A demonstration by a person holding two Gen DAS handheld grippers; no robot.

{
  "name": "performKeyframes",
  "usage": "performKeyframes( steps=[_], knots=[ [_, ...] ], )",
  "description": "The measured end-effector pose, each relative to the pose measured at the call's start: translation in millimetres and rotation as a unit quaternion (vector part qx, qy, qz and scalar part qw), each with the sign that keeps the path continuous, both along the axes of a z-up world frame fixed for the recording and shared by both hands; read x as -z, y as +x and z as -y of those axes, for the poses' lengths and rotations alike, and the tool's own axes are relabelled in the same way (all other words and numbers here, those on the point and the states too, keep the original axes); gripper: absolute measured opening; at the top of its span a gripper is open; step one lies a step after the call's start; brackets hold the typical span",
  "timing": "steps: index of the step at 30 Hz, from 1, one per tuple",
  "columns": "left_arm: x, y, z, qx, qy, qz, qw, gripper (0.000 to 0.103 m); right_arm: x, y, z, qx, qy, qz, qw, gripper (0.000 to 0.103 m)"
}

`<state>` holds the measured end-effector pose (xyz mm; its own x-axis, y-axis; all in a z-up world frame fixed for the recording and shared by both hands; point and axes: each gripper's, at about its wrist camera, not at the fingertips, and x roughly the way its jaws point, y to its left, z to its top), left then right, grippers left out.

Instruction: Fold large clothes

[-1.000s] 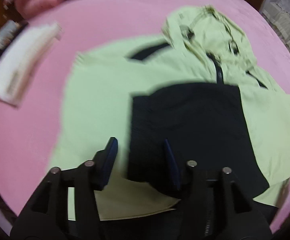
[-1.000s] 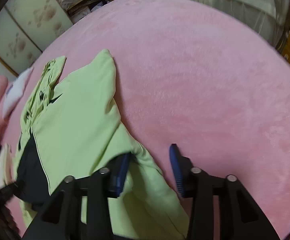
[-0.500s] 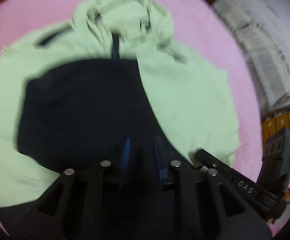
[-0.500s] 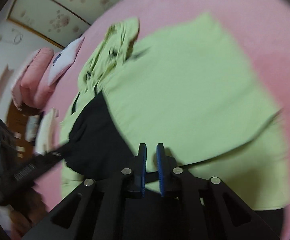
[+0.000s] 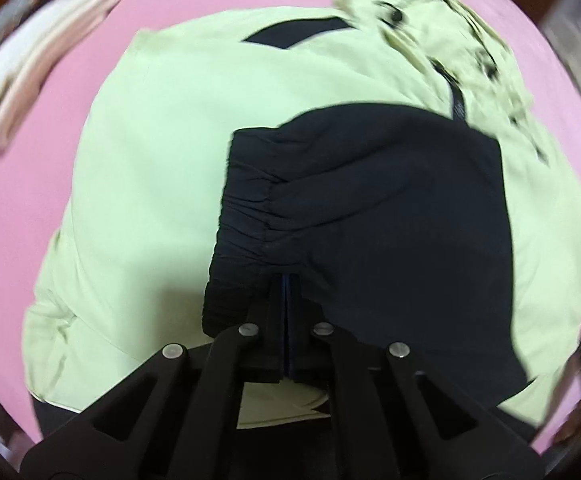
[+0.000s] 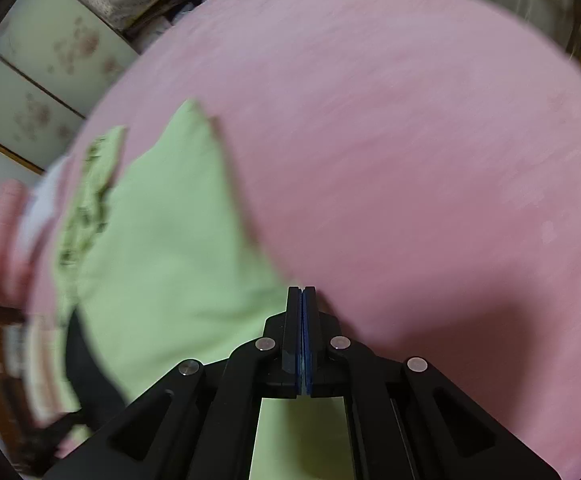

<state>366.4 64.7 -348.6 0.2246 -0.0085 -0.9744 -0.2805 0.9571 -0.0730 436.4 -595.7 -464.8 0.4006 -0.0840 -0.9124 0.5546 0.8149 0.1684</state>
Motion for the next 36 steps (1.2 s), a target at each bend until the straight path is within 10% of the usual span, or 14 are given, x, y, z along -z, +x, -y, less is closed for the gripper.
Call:
performKeyframes(
  steps=[4,8,13,18,30,36],
  knots=[
    [-9,6,19,0.023,0.03,0.003,0.9993,0.001,-8,-2,2,0.011,0.032,0.035,0.999,0.0],
    [-36,13,53,0.061,-0.046,0.073,0.9944,0.001,-34,18,-47,-0.088,0.026,0.106,0.99,0.0],
    [-37,44,111,0.124,-0.082,0.084,0.9853,0.001,-5,66,-142,-0.282,0.184,0.063,0.939,0.0],
    [-26,84,131,0.145,-0.082,0.074,0.9834,0.001,4,100,-184,-0.37,0.137,0.049,0.917,0.0],
    [-3,97,32,-0.012,0.016,0.064,0.9977,0.001,-5,140,10,-0.096,0.076,0.101,0.987,0.0],
    [7,100,15,-0.043,0.037,0.054,0.9969,0.001,-6,134,42,-0.057,0.082,0.097,0.99,0.0]
  ],
)
